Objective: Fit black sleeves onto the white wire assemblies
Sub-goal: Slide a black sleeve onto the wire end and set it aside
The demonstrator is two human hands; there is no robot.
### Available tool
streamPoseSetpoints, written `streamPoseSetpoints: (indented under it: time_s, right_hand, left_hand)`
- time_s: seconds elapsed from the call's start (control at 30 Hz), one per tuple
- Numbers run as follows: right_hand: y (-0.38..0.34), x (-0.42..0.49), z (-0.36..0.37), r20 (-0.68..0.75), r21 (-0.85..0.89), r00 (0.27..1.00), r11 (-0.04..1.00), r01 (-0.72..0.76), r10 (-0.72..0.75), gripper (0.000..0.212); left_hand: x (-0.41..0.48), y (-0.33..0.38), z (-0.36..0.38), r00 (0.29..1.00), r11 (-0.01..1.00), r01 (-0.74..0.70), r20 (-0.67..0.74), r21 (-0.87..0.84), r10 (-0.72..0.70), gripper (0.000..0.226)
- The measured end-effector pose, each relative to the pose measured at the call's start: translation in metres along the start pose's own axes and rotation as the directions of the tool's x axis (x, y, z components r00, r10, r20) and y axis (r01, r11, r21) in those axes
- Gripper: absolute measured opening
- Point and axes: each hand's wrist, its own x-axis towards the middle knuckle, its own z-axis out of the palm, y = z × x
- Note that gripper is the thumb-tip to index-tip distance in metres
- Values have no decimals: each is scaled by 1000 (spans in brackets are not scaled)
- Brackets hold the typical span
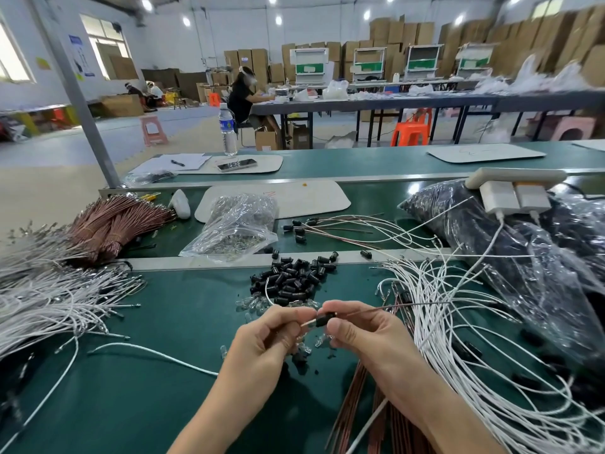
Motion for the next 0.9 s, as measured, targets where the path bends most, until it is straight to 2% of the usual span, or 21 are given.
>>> streamPoseSetpoints:
  time_s: [0.13,0.23,0.43,0.67,0.77,0.9]
  right_hand:
    - [1,-1,0,64,-37,997,999,-36,38,45]
    - [1,0,0,59,-36,998,999,-21,23,47]
    - [-7,1,-13,-48,161,999,987,-3,11,36]
    - [-10,4,-21,-111,423,993,906,7,44,27]
    - [-10,4,-21,-89,538,993,843,-21,82,29]
    - [-11,5,-21,-60,594,992,803,-55,113,32]
  left_hand:
    - [2,4,1,1000,996,13,-5,-84,-14,34]
    - [2,5,-4,997,990,72,10,-123,-72,23]
    - [2,-1,-26,996,985,58,60,160,-69,15]
    - [-4,-12,-36,996,897,-32,91,442,-9,12]
    - [-4,-15,-30,995,866,-80,87,493,43,10]
    - [-2,-16,-26,988,864,-135,2,484,153,10]
